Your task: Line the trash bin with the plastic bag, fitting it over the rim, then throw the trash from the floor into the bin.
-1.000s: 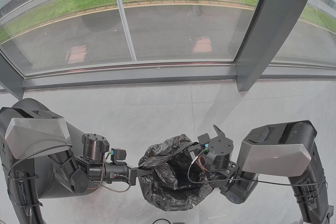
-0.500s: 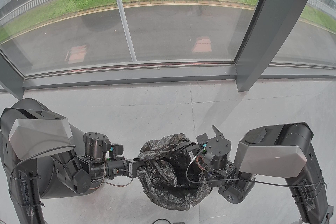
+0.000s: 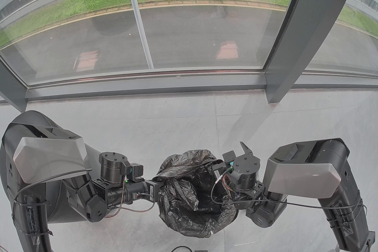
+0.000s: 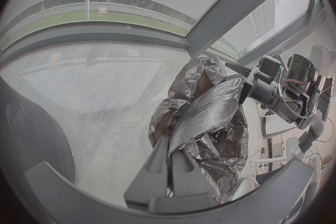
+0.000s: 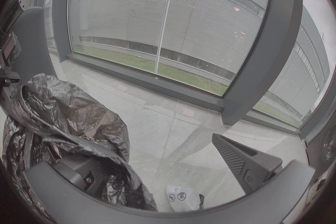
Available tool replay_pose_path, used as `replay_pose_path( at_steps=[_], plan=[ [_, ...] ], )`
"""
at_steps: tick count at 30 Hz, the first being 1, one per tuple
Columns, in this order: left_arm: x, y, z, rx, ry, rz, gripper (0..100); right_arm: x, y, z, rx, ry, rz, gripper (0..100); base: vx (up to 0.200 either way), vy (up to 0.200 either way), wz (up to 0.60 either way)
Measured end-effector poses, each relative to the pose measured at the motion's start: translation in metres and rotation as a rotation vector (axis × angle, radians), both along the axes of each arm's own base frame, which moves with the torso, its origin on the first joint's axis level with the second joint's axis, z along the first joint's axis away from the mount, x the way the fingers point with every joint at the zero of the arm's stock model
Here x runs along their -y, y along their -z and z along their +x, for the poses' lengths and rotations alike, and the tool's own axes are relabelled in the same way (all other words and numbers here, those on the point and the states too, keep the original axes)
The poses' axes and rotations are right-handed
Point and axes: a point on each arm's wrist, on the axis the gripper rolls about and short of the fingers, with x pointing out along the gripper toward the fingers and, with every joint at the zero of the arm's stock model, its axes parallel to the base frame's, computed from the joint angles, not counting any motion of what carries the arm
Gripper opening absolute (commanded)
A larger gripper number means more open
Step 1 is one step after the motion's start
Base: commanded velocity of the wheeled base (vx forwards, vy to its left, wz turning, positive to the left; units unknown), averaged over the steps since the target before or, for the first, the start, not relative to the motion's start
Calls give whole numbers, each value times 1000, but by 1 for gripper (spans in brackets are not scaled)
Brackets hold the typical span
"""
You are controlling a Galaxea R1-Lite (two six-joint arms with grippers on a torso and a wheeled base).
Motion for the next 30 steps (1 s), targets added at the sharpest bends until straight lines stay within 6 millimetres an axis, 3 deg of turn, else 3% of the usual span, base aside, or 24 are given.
replay_pose_path(
  at_steps=[30],
  plan=[
    [5, -1, -9, 72, -66, 44, 0, 3, -2, 5, 5, 19, 55, 100, 0, 0, 0]
  ],
)
